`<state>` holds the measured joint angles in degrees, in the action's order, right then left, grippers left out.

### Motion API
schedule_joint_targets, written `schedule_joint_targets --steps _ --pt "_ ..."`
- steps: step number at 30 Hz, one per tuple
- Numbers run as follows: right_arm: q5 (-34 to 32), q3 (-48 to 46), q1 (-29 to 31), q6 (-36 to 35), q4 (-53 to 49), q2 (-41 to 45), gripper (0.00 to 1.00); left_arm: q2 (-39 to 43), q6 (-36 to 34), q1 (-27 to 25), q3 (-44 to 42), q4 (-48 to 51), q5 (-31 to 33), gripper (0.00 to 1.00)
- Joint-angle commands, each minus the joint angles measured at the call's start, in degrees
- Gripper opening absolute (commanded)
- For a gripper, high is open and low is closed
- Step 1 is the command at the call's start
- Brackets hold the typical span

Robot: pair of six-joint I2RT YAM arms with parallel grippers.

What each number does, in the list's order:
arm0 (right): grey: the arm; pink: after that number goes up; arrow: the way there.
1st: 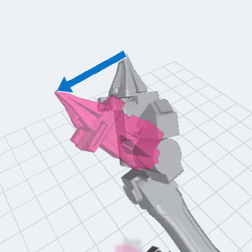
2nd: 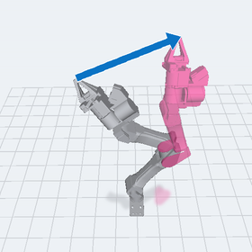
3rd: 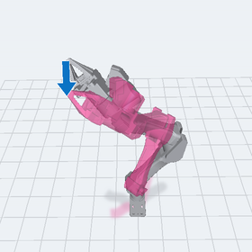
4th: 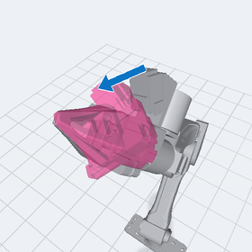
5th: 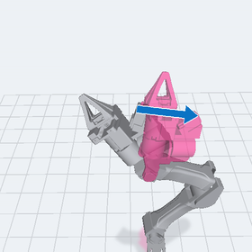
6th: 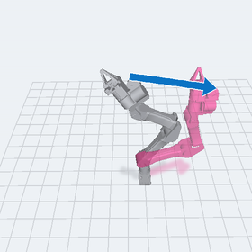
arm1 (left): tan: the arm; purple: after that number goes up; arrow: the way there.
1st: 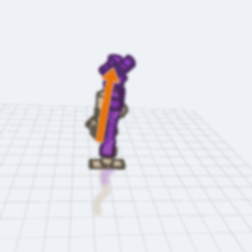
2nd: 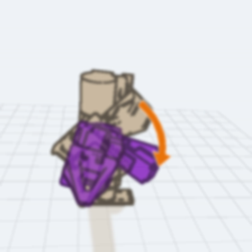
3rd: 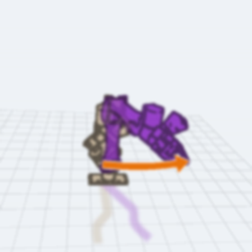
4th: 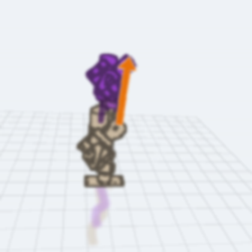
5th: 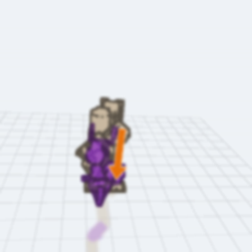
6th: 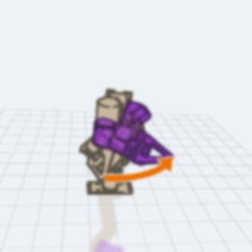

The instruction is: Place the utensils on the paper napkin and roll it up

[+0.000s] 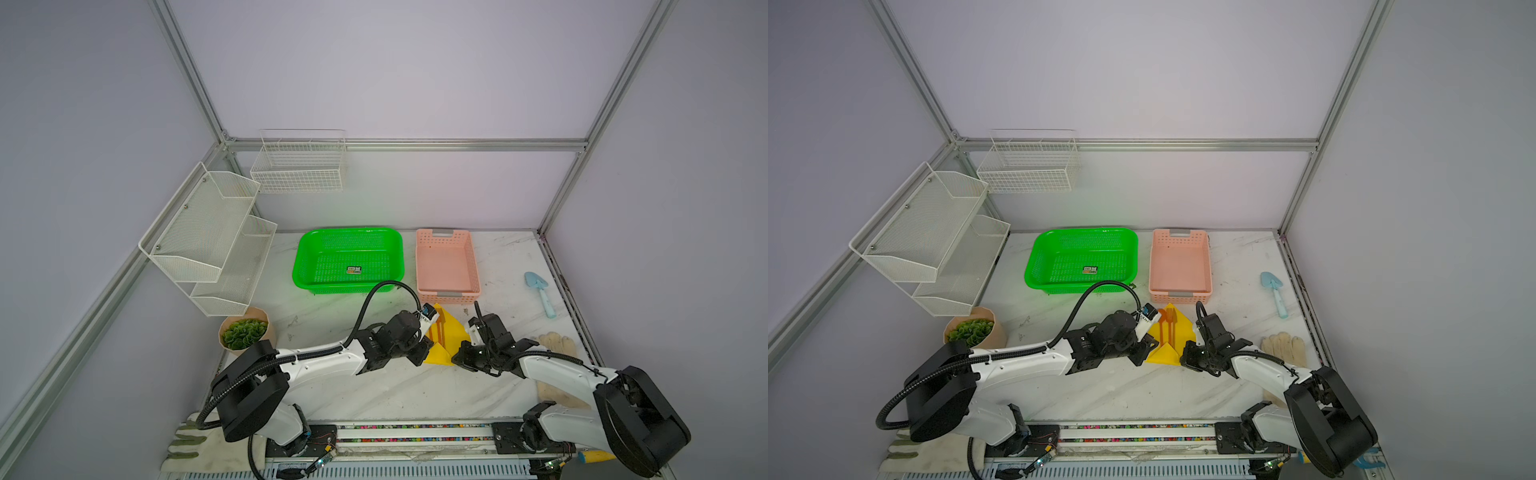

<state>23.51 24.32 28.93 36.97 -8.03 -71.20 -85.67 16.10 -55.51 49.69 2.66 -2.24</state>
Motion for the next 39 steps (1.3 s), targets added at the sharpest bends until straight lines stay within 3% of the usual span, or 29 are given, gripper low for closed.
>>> schedule_joint_targets --steps 1,18,39 --pt "-0.7 0.3 0.2 0.0 -0.8 -0.6 0.0 -3.2 -1.9 0.2 6.6 -0.3 -3.5 0.24" --pt "-0.6 0.2 0.2 0.7 -1.8 1.8 0.0 -15.4 1.2 0.9 7.8 -9.3 -10.7 0.23" --pt "-0.3 2.1 0.2 0.7 -4.6 4.2 0.0 -20.2 2.0 3.3 5.5 -13.0 -13.3 0.22"
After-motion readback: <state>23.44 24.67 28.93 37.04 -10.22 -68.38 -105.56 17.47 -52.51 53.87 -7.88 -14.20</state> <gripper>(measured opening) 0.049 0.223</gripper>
